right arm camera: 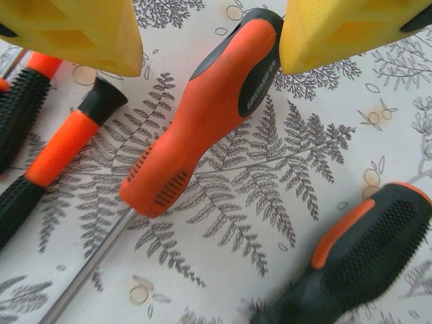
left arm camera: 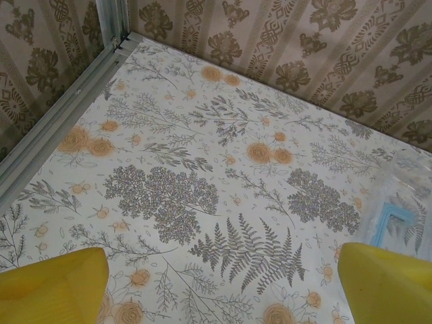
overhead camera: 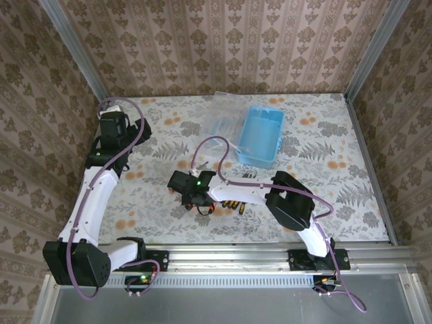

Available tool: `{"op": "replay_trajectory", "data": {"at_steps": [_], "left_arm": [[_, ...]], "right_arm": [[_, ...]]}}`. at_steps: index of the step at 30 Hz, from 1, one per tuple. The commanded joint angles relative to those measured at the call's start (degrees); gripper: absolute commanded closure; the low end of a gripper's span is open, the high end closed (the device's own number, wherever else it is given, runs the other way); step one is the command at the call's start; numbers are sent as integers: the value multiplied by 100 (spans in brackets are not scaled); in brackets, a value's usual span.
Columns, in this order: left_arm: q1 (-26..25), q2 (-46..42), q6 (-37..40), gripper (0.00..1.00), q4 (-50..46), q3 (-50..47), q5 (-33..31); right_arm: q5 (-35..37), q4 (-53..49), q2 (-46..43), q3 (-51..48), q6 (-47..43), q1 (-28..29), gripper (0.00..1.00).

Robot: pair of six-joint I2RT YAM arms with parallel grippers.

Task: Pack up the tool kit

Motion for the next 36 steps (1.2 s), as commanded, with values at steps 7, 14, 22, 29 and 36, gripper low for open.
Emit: {"op": "replay_trajectory", "data": {"at_steps": [7,14,22,29,36], "left_arm": [[-97,-63,203,11,73,-55,-153],[-147,-63,265,11,74,-55,-193],[-211,-77,315,11,91,-58,-233],[-251,-72,367,11,100,-67,-263],[-342,-97,462,11,127,-89,-364]], "right_arm": [[-139,-28,312,226,183,33,43],[-150,14,424,292,136,-2,44],[-133,43,552,372,207,-90,44],[-150,235,592,309,266,-121,49],[-151,288,539,242,318,-126,54]]}}
